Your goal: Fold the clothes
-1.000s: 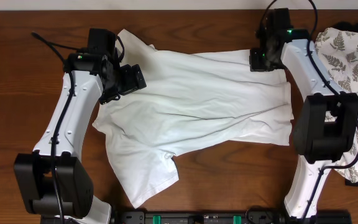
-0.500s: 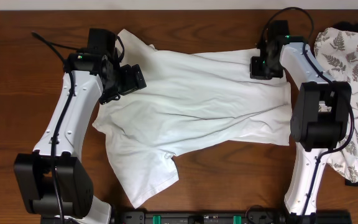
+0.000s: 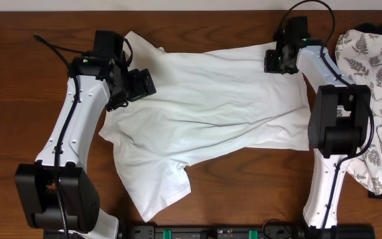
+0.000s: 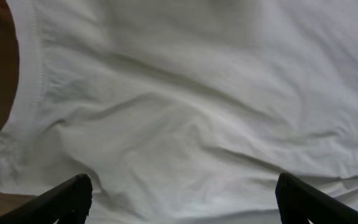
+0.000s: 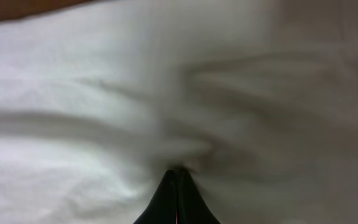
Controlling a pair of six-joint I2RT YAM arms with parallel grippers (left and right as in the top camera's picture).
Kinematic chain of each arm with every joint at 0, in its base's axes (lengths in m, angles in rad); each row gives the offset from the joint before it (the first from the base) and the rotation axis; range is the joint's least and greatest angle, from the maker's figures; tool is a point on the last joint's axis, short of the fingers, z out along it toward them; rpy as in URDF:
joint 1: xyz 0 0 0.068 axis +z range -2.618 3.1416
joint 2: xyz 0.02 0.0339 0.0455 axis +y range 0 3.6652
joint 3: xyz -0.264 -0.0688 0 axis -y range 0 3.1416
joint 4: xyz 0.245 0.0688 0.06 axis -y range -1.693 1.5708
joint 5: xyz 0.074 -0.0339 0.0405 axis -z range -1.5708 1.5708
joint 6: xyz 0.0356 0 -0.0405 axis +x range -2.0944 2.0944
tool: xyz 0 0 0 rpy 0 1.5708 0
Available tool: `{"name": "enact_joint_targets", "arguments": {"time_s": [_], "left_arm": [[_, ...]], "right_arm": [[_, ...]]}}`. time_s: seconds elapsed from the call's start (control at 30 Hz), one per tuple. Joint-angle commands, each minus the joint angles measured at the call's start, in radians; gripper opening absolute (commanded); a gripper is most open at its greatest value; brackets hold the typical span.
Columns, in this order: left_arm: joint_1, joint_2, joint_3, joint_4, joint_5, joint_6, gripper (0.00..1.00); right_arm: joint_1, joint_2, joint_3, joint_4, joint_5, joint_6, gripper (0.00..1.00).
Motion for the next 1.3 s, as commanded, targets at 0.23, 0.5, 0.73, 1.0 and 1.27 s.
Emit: {"name": "enact_joint_targets", "arguments": {"time_s": [0.23,0.5,0.73,1.0,1.27], "left_arm": [[-0.002,0.01,-0.011,-0.002,-0.01,0.014,0.95],[-0.001,0.01,-0.011,-0.002,-0.087,0.013,0.94],[-0.002,0.01,-0.011,-0.071,-0.084,-0.041,0.95],[-0.003,0.011,-0.108,-0.135,-0.084,-0.075,0.06],[-0.003,0.012,-0.294,-0.04,-0.084,-0.101,0.06]], "right_arm": [[-0.006,0.124,-0.012,0.15,0.027,0.005,0.01],[-0.008,0.084,0.171,0.01,0.028,-0.024,0.03],[-0.017,0.037,0.362,-0.264,0.028,-0.027,0.22],[-0.034,0.014,0.412,-0.48,0.028,-0.027,0.06],[-0.037,0.014,0.412,-0.55,0.029,-0.028,0.01]]}}
